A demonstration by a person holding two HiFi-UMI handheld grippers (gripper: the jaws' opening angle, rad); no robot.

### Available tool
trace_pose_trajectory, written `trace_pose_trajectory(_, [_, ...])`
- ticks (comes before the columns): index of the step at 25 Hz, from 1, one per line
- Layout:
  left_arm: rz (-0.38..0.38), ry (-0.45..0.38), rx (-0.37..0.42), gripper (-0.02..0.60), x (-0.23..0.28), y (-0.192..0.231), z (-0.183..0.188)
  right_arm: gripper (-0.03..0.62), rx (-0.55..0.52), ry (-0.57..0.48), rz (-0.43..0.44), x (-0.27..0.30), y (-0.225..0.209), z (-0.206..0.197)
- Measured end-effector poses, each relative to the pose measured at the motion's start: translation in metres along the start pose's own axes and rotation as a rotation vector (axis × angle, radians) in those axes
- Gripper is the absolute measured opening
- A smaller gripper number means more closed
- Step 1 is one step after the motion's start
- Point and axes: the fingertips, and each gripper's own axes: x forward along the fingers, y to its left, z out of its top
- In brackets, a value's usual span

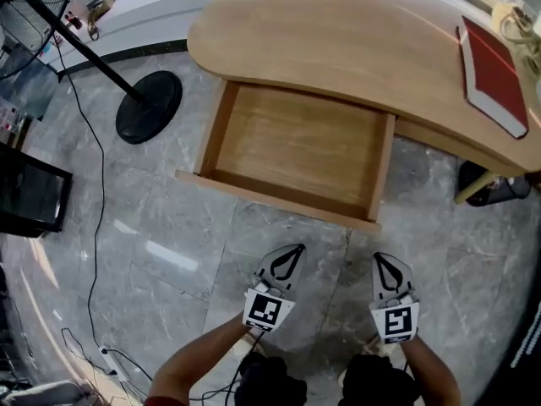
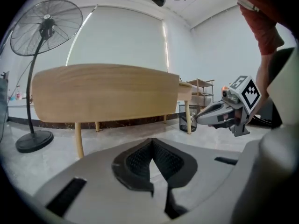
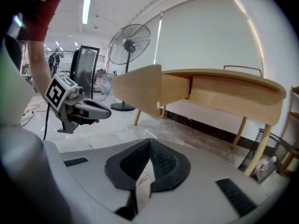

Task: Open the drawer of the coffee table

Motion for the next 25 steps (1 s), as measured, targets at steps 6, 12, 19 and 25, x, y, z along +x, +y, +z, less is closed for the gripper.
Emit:
trace_pose_trajectory(6, [0.029,0.035,-0.023,0.008,-0.06,-0.011,0.094,-0.005,0.019,0.087,-0.048,-0.072,-0.025,0.086])
trace_pose_trajectory(12, [0.216,0.134,-0.164,0.008,-0.132,-0.002,0.211,-0.005,0.123,0.133,-0.093,-0.145,-0.032,0.211])
trace_pose_trajectory(19, [0.329,0.203,-0.239,0.008,-0.213,-0.001,0.346,-0.005,0.195,0.136,-0.101,-0.215,-0.041,0.359])
trace_pose_trajectory(25, [0.354,0.169,-0.234,0.008,-0.278,-0.005,0.435,-0.005,0.182,0.099,-0.088,-0.265,-0.032,0.452])
